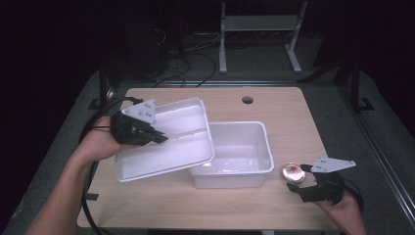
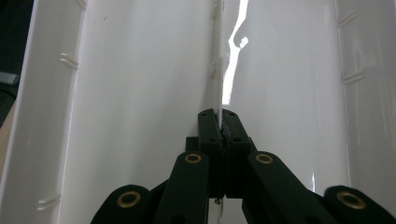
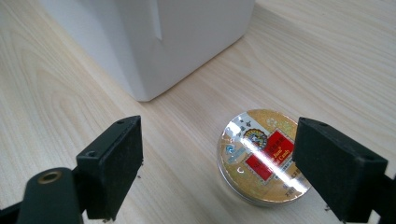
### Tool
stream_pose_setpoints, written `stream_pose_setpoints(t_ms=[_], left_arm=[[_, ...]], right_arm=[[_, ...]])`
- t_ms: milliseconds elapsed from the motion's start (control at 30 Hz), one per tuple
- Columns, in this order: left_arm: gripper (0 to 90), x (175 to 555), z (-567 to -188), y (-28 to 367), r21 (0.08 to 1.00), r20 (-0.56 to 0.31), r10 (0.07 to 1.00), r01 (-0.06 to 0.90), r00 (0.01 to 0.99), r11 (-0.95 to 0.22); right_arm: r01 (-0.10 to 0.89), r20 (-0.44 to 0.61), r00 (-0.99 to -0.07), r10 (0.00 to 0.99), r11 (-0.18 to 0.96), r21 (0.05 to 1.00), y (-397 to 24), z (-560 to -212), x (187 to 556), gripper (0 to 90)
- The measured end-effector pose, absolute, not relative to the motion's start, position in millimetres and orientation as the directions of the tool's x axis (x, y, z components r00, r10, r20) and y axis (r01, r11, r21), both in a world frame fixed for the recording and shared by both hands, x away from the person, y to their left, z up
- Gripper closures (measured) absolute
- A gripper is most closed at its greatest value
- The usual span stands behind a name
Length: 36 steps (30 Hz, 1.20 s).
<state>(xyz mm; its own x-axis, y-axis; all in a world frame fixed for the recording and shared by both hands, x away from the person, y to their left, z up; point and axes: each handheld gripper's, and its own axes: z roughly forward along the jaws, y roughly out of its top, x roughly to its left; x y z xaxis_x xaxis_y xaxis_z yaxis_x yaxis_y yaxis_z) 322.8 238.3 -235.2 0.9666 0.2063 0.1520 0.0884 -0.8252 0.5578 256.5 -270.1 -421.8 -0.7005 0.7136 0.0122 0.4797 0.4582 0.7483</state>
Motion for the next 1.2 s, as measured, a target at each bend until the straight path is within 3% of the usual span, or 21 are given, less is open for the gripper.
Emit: stream_pose_setpoints(t_ms=[300, 567, 1200], left_arm=[[89.2, 310, -262, 292, 0.553, 0.116, 0.296, 0.186, 0.948, -0.812], [89.2, 305, -294, 317, 0.538, 0.082, 0.340, 0.246, 0.937, -0.807], [89.1, 305, -379, 316, 0.502, -0.015, 0.352, 0.312, 0.936, -0.807]], right_arm=[[0.489, 0.022, -0.704, 0.710, 0.463, 0.739, -268, -421, 257, 15.6], [0.493, 0.025, -0.708, 0.705, 0.470, 0.732, -267, -420, 258, 15.5], [0.534, 0.049, -0.696, 0.716, 0.471, 0.703, -282, -423, 262, 14.4]])
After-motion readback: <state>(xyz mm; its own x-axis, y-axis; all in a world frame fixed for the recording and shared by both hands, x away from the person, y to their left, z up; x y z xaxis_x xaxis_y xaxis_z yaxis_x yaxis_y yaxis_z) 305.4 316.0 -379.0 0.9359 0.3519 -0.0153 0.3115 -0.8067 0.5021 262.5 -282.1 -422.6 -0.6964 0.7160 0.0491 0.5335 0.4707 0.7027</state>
